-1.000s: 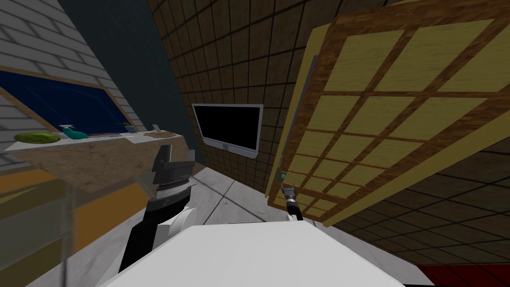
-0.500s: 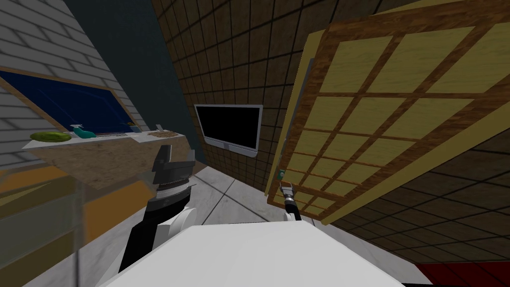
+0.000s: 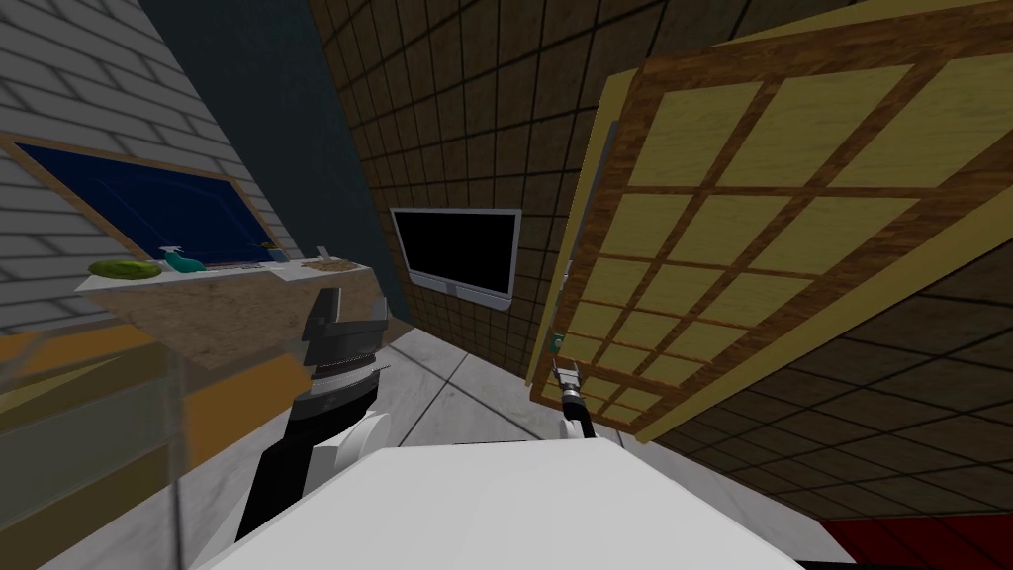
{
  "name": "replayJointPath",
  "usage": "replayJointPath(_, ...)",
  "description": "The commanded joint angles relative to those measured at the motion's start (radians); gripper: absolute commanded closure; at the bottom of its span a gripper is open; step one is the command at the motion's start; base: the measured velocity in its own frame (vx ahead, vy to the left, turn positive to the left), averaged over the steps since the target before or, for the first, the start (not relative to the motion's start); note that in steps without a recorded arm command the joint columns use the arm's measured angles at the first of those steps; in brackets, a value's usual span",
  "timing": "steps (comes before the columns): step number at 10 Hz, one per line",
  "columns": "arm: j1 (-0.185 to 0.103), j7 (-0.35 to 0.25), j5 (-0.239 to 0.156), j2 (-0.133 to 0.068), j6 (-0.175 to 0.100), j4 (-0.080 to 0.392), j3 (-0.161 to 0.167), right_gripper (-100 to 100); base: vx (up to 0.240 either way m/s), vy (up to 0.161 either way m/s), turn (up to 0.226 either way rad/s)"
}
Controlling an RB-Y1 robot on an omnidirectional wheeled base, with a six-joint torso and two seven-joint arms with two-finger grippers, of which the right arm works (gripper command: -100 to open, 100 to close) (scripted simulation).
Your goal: Pull the door open
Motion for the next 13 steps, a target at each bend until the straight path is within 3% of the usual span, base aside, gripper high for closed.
replayJointPath(1,-0.005,-0.043,-0.012,0.004,0.004,-0.001,0.006,-100,-0.049,-0.015,0.011)
replayJointPath(6,-0.018,-0.157,-0.045,0.017,0.014,-0.006,0.023,-100,-0.053,-0.010,0.015)
replayJointPath(7,-0.016,-0.143,-0.041,0.015,0.014,-0.006,0.021,-100,-0.017,-0.003,0.002)
replayJointPath(12,0.017,-0.217,-0.057,-0.051,-0.009,0.013,0.006,-100,0.187,0.007,0.098)
replayJointPath(13,0.017,-0.217,-0.057,-0.051,-0.009,0.013,0.006,-100,0.139,-0.027,0.039)
